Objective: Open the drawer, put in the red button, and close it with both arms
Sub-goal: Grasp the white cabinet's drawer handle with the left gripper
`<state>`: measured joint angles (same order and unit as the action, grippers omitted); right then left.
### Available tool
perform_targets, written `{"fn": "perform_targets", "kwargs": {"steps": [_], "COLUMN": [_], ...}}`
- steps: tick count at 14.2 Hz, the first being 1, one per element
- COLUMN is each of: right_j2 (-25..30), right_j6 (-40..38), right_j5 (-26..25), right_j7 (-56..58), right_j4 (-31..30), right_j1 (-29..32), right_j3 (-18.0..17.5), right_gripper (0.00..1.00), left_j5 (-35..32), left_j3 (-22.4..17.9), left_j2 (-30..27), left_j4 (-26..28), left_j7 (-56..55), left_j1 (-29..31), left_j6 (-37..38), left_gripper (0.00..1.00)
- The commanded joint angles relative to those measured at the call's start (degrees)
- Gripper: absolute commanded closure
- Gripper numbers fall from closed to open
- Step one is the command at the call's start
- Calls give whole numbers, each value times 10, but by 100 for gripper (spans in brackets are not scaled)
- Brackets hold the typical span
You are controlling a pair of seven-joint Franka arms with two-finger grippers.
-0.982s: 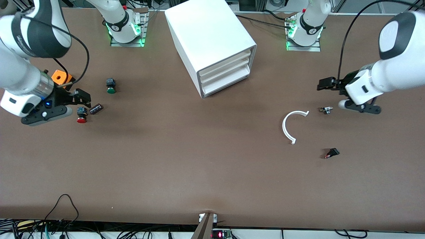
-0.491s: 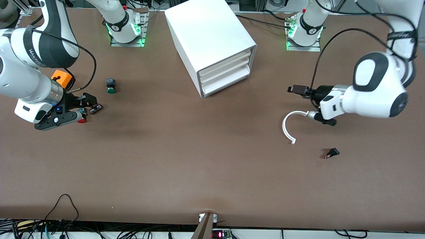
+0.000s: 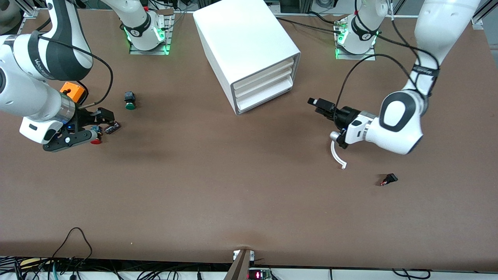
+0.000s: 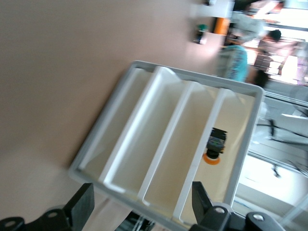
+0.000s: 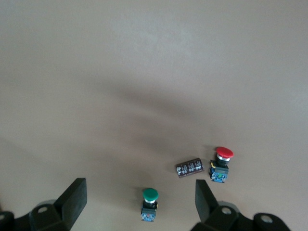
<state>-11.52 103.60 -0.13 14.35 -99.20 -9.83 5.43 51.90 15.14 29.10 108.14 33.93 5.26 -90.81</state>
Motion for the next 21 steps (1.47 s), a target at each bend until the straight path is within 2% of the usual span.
{"fn": "perform_targets", "kwargs": {"steps": [1,3,7,9,11,14,17,19,21], "right_j2": [25,43,97,114,116,85,26,-5,-26], "right_j6": [-1,6,76,114,146,207,286,323,339], "right_j5": [0,3,3,0,-4,-6,-5,-1,0], "right_j7": [1,-2,-3,1,34,129,200,202,202], "right_j4": [-47,-86,-198,-244,-266,-274,-275,-278,-278], "right_j1": [1,1,2,2,2,2,2,2,13], "right_j3": [0,3,5,19,40,96,149,163,163], "right_gripper": [0,0,0,0,0,0,0,0,0], "left_j5": [72,106,174,205,218,248,273,275,279], "left_j3": [2,3,5,5,5,5,11,13,14], "left_j2": [21,35,60,91,94,94,94,96,96], "left_j4": [31,40,63,60,63,67,74,75,81], "left_j7": [100,155,225,278,281,281,279,281,282], "left_j1": [-12,-33,-96,-118,-129,-151,-161,-162,-163], "left_j6": [-2,-6,-36,-38,-38,-38,-38,-39,-39], "left_gripper": [27,38,47,48,48,49,53,54,58]}}
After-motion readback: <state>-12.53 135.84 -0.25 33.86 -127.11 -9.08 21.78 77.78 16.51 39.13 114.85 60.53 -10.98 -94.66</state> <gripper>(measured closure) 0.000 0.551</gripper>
